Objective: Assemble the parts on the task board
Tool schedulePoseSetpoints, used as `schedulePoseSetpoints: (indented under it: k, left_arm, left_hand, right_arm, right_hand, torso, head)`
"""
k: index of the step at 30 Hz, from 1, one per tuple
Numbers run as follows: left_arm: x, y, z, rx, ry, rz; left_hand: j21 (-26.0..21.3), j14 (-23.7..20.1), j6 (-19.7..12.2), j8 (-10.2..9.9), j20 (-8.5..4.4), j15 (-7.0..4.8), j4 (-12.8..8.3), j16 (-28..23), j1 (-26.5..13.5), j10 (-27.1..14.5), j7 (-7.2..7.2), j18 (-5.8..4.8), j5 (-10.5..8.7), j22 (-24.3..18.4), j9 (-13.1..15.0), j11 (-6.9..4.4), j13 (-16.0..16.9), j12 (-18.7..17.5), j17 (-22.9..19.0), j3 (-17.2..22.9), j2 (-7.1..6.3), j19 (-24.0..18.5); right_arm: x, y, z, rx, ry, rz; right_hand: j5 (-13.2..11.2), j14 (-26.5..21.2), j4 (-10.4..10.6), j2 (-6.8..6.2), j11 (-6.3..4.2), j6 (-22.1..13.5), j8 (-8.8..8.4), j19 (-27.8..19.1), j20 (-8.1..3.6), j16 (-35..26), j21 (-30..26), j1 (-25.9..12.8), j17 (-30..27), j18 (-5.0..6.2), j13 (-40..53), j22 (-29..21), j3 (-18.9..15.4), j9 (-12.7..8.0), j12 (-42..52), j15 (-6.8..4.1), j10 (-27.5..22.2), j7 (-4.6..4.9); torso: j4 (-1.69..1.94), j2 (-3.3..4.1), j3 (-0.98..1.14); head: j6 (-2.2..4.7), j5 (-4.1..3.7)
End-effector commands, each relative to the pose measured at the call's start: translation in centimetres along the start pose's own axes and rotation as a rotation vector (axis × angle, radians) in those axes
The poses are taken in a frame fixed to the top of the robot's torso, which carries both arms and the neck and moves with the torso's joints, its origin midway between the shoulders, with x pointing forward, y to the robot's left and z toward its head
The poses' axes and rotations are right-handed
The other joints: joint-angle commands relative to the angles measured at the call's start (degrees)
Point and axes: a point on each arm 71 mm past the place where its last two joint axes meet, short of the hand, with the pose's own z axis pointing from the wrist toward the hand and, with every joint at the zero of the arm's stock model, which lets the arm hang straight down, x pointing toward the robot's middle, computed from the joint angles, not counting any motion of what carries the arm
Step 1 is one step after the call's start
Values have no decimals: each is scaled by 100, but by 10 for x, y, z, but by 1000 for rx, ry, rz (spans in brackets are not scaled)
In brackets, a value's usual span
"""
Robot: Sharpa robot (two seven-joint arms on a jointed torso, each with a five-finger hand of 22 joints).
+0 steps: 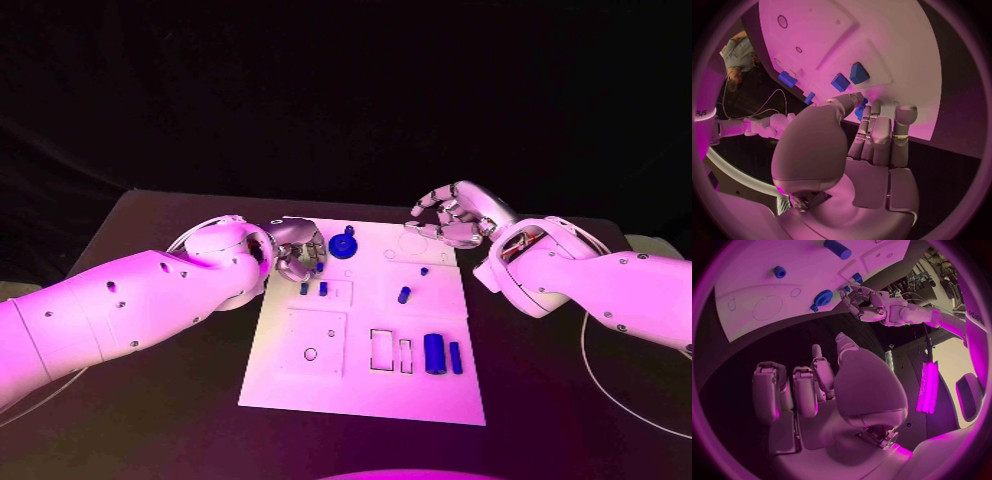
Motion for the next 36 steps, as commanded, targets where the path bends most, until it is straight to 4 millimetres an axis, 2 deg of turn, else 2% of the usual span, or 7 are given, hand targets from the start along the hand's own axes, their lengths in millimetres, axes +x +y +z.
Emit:
schedulePoseSetpoints:
  k: [1,7,11,19,23,27,36]
  left_arm:
    - [0,-1,0,-1,9,-4]
    - [0,0,-1,-5,-1,-5]
    - [-3,1,-3,12,-36,-22]
    - [-20,11,-18,93,-190,-304]
    - [-27,22,-27,104,-233,-508]
    - [-33,32,-37,118,-300,-722]
    - [-37,40,-54,166,-389,-1021]
  left_hand:
    - [-40,-61,-44,-39,-2,0,-5,-39,-21,-59,8,30,-14,-31,-9,-2,-7,-29,-31,-35,-29,-65]
    - [-92,-102,-42,-64,10,18,30,-55,-66,-98,19,45,-9,-107,-24,16,-15,-56,-100,-72,-42,-116]
    - [-227,-225,-114,-152,23,42,50,-111,-81,-239,27,84,0,-300,-70,34,-30,-98,-305,-154,-68,-253]
    - [-1233,-1333,-249,-374,125,162,443,-873,178,-1038,49,263,42,-1495,-214,177,-145,-54,-2276,-1389,215,-1015]
    - [-1561,-1583,-171,-402,172,208,773,-1085,546,-1285,127,265,63,-1720,-264,220,-233,41,-2520,-1885,372,-1075]
    - [-1736,-1787,26,-337,166,205,858,-1293,798,-1142,208,270,63,-1843,-274,224,-221,244,-2695,-1712,500,-1094]
    - [-1800,-1766,253,-237,90,131,890,-1462,804,-689,147,268,54,-1903,-303,143,-207,540,-2874,-1183,402,-1047]
  right_arm:
    - [0,0,0,-6,5,-6]
    - [1,-2,0,-1,15,-10]
    - [1,-5,-1,6,40,-25]
    - [7,-15,-5,-1,221,-161]
    - [10,-18,-9,-19,291,-288]
    - [14,-19,-13,-41,324,-423]
    - [25,-20,-20,-76,307,-563]
  right_hand:
    - [32,381,1,48,-14,-58,34,127,-21,-24,-15,-9,540,53,-25,889,-46,7,-40,-55,-49,-3]
    - [27,360,2,60,-26,-87,60,75,-35,-75,-148,31,444,81,-784,805,-65,37,-860,-69,-534,-14]
    - [39,306,6,64,-52,-58,62,-63,-73,-198,-485,376,220,153,-2747,584,118,46,-3116,-87,-1581,-28]
    - [-25,293,-22,-478,123,118,-322,-77,34,-282,-668,972,103,175,-5027,505,1136,-144,-5748,30,-1687,66]
    - [-60,291,-51,-619,130,225,-398,-63,48,-289,-660,1012,92,172,-5408,525,1383,-196,-6071,45,-1611,56]
    - [-98,288,-52,-721,133,309,-435,-58,51,-297,-662,972,77,172,-5639,534,1497,-228,-6260,49,-1579,32]
    - [-144,282,-45,-836,195,339,-505,-58,77,-315,-693,852,33,174,-5869,525,1521,-273,-6444,92,-1599,112]
  torso:
    - [-1,1,-1]
    - [-5,0,-2]
    - [-5,-3,-3]
    - [-5,-11,3]
    - [-6,-12,2]
    - [-9,-7,-1]
    - [7,0,-7]
  head:
    - [-5,-4]
    - [2,-11]
    - [5,-18]
    - [43,-61]
    - [67,-138]
    - [90,-205]
    - [107,-261]
